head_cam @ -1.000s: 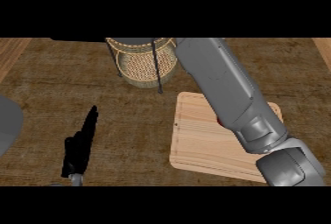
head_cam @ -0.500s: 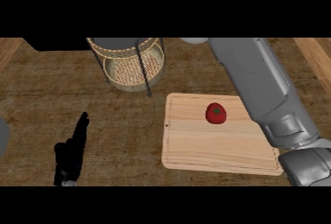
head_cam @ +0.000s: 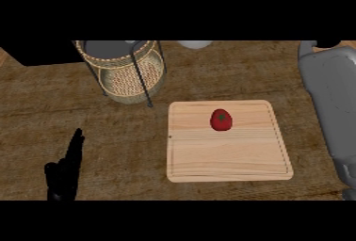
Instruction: Pick the can from the cutting board and place it in the tiered basket
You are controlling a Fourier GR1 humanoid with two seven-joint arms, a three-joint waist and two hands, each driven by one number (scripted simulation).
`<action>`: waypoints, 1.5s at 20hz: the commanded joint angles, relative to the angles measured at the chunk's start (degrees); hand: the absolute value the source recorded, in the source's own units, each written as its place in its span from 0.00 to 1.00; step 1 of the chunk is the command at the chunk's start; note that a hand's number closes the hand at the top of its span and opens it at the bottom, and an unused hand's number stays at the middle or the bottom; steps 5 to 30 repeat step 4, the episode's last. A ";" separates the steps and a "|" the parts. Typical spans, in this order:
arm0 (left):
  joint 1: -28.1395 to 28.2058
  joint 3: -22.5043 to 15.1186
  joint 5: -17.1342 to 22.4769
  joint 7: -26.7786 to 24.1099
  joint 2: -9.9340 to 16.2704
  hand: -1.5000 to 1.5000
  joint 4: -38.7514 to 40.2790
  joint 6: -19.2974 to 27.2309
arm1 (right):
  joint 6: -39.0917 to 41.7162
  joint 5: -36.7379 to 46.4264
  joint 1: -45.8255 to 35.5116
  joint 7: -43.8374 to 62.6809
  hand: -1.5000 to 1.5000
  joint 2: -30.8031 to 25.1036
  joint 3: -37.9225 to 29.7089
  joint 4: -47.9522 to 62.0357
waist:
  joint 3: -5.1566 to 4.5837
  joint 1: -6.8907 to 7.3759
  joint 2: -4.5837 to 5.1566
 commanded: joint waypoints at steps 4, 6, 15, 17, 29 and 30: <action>1.11 0.09 -0.06 0.23 -1.03 0.50 1.86 0.64 | 12.36 -10.07 16.99 3.43 0.00 -9.45 -3.22 -24.86 | -0.34 -1.51 0.31; 1.11 0.09 -0.06 0.23 -1.03 0.50 1.86 0.64 | 12.36 -10.07 16.99 3.43 0.00 -9.45 -3.22 -24.86 | -0.34 -1.51 0.31; 1.11 0.09 -0.06 0.23 -1.03 0.50 1.86 0.64 | 12.36 -10.07 16.99 3.43 0.00 -9.45 -3.22 -24.86 | -0.34 -1.51 0.31; 1.11 0.09 -0.06 0.23 -1.03 0.50 1.86 0.64 | 12.36 -10.07 16.99 3.43 0.00 -9.45 -3.22 -24.86 | -0.34 -1.51 0.31; 1.11 0.09 -0.06 0.23 -1.03 0.50 1.86 0.64 | 12.36 -10.07 16.99 3.43 0.00 -9.45 -3.22 -24.86 | -0.34 -1.51 0.31; 1.11 0.09 -0.06 0.23 -1.03 0.50 1.86 0.64 | 12.36 -10.07 16.99 3.43 0.00 -9.45 -3.22 -24.86 | -0.34 -1.51 0.31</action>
